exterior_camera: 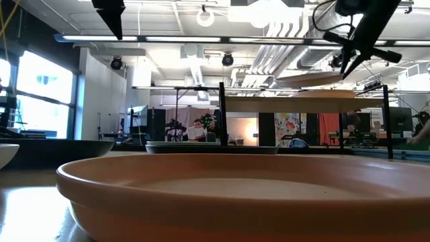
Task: Place and stack plates onto a shelf
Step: Stack the white plate on top of the light orange plate on the shelf
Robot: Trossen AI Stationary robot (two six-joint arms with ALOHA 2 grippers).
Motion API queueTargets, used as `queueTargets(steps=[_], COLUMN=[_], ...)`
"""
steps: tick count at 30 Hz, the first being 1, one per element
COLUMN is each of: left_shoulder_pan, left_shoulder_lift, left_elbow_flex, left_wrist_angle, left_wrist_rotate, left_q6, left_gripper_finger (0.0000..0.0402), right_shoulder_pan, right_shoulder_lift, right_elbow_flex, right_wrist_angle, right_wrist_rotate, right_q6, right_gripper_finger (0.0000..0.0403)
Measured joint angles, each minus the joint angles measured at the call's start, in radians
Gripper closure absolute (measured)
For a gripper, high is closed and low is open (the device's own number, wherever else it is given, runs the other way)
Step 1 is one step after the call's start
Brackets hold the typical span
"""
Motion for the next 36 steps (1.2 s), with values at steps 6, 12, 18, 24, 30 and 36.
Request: queueTargets(steps=[6,12,18,24,30,36], left_shoulder_pan=[0.000,0.000,0.000,0.000,0.000,0.000], left_shoulder_lift=[0.000,0.000,0.000,0.000,0.000,0.000], left_elbow_flex=[0.000,0.000,0.000,0.000,0.000,0.000], left_wrist_angle=[-0.001,-0.001,-0.001,0.000,0.001,0.002], left_wrist_rotate=[-0.001,-0.002,-0.002,-0.002,-0.002,-0.002], left_q6=[0.017,0.035,0.036,0.046,0.052,0.052], left_gripper_finger=[0.0266,0.0266,0.0266,0.0266,0.0266,0.0266], right_shoulder_pan=[-0.048,-0.079,-0.079,-0.076,-0.076,-0.076], right_shoulder_lift=[0.001,0.001,0.014,0.039,0.042,0.042], right_elbow_flex=[-0.011,-0.011,-0.010,-0.010,-0.010,-0.010], right_wrist_angle=[-0.007,-0.008,-0.047,-0.070,-0.069,-0.069], right_wrist_rotate=[0.001,0.001,0.000,0.004,0.008,0.034], right_q6=[0.033,0.043,0.043,0.042,0.027,0.017], right_gripper_finger=[0.0403,0.0403,0.0403,0.0403,0.0403,0.0402])
